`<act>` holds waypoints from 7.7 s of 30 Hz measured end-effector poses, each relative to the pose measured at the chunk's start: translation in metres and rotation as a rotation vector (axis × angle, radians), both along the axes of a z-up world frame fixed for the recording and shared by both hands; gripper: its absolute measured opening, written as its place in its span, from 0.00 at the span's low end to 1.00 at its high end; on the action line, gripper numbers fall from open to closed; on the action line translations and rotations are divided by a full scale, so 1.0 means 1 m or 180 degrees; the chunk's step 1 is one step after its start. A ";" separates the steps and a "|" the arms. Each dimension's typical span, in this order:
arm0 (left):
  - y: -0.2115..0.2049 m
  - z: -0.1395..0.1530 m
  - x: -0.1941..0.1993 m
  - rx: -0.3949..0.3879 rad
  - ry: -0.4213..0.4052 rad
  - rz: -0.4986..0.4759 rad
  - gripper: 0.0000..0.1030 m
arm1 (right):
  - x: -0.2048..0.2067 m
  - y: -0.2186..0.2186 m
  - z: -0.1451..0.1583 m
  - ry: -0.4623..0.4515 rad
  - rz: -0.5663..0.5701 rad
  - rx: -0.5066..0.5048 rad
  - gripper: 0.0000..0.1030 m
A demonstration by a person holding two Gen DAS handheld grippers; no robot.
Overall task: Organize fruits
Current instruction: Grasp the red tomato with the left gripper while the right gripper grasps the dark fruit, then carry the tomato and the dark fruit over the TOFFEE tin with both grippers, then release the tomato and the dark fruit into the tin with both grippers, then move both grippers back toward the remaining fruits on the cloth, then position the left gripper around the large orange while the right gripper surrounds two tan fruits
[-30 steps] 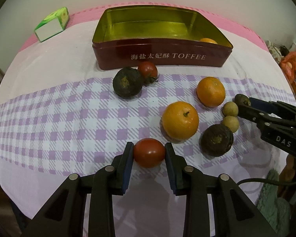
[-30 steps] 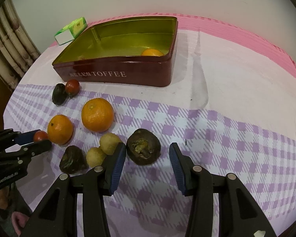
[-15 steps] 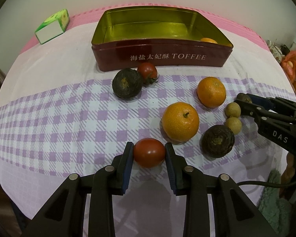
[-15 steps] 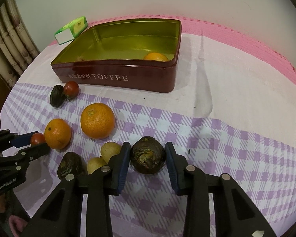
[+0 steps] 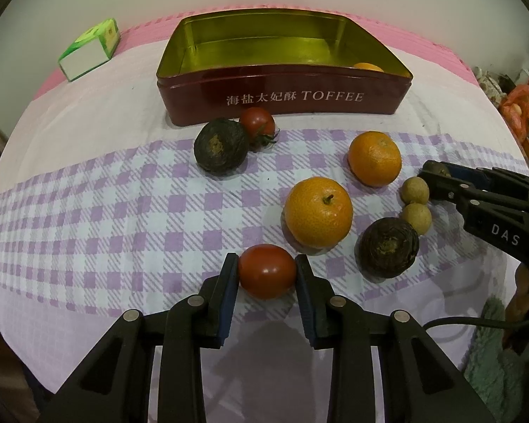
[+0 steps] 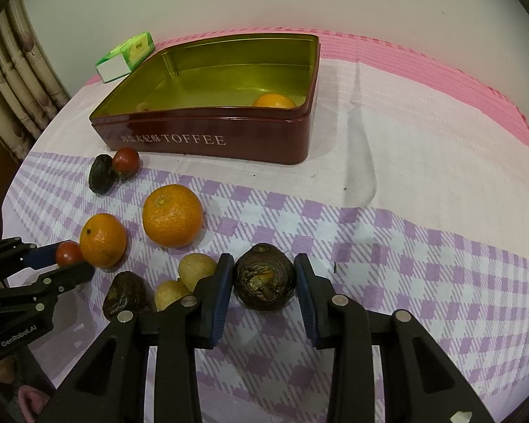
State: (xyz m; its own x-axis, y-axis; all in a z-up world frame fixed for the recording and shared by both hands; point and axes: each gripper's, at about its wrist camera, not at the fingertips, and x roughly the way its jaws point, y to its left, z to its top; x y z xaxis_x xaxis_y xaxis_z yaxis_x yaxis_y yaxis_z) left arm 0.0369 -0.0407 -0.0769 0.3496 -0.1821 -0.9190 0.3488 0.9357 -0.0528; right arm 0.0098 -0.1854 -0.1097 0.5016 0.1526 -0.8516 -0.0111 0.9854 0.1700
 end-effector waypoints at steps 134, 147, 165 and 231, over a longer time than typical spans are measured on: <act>0.032 0.059 0.056 -0.0109 -0.0369 0.0155 0.33 | 0.011 0.002 0.045 -0.0249 0.0191 0.0111 0.35; 0.029 0.042 0.010 -0.0091 -0.0244 0.0095 0.33 | -0.027 0.021 0.017 -0.0023 0.0317 0.0130 0.35; 0.023 0.028 0.006 -0.0134 -0.0106 0.0030 0.33 | -0.018 0.039 0.001 0.0093 0.0402 0.0099 0.41; -0.018 0.008 0.029 -0.0221 0.0012 -0.0169 0.38 | -0.012 0.015 -0.001 -0.0014 0.0129 0.0026 0.37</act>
